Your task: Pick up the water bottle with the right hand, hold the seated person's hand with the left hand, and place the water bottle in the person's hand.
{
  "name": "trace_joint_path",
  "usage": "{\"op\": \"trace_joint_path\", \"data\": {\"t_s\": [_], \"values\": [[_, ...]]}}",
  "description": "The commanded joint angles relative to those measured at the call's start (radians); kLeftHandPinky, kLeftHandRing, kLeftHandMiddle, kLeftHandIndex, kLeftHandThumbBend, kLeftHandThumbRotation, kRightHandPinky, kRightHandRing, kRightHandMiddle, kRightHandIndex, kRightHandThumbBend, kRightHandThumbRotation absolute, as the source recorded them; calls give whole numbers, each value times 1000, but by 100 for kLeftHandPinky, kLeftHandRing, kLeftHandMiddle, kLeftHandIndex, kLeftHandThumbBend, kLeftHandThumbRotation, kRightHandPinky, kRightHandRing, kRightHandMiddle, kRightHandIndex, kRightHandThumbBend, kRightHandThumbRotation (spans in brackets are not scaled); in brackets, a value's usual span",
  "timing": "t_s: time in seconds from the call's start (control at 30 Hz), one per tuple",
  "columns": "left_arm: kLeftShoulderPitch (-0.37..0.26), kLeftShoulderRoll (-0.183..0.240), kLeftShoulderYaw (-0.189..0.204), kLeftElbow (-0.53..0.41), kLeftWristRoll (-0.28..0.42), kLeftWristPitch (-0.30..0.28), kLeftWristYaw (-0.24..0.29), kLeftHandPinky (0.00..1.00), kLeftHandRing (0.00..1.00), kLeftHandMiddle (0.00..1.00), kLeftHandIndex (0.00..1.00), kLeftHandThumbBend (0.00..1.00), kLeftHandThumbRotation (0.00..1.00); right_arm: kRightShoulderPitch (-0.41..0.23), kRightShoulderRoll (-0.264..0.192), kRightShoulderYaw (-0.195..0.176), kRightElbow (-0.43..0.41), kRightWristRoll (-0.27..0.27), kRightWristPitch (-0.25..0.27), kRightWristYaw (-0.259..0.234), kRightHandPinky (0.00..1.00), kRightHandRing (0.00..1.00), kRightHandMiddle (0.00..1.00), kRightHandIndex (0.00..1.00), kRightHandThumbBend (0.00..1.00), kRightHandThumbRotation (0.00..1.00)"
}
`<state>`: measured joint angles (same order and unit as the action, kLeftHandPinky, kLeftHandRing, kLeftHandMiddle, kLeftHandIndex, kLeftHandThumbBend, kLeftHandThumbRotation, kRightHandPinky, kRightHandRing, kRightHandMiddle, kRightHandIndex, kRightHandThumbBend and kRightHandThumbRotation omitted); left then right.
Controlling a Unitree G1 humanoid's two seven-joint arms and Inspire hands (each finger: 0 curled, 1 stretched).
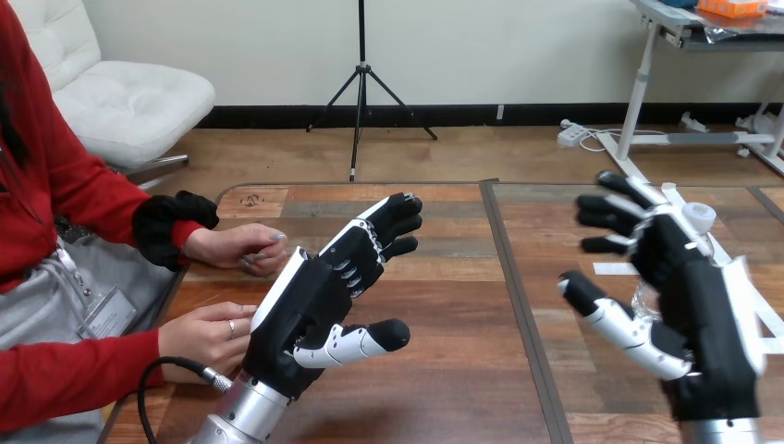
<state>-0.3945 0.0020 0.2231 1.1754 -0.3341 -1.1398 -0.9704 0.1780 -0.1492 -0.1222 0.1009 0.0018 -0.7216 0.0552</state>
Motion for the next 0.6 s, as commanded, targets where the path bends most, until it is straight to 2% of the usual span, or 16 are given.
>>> {"op": "trace_joint_path", "data": {"t_s": [0.0,0.3,0.57], "values": [[-36,-2,3,-2,5,-3,6,88,92,92,90,100,49,-30,10,-40,-81,-3,-14,-40,65,75,75,80,89,42],[-36,-2,4,-1,3,-3,4,88,91,92,90,100,49,-16,7,-77,-126,-19,9,-83,68,77,76,80,94,40],[-36,-1,5,1,3,0,6,88,91,91,89,100,49,0,9,-114,-142,-25,-4,-114,70,79,78,80,99,40]]}}
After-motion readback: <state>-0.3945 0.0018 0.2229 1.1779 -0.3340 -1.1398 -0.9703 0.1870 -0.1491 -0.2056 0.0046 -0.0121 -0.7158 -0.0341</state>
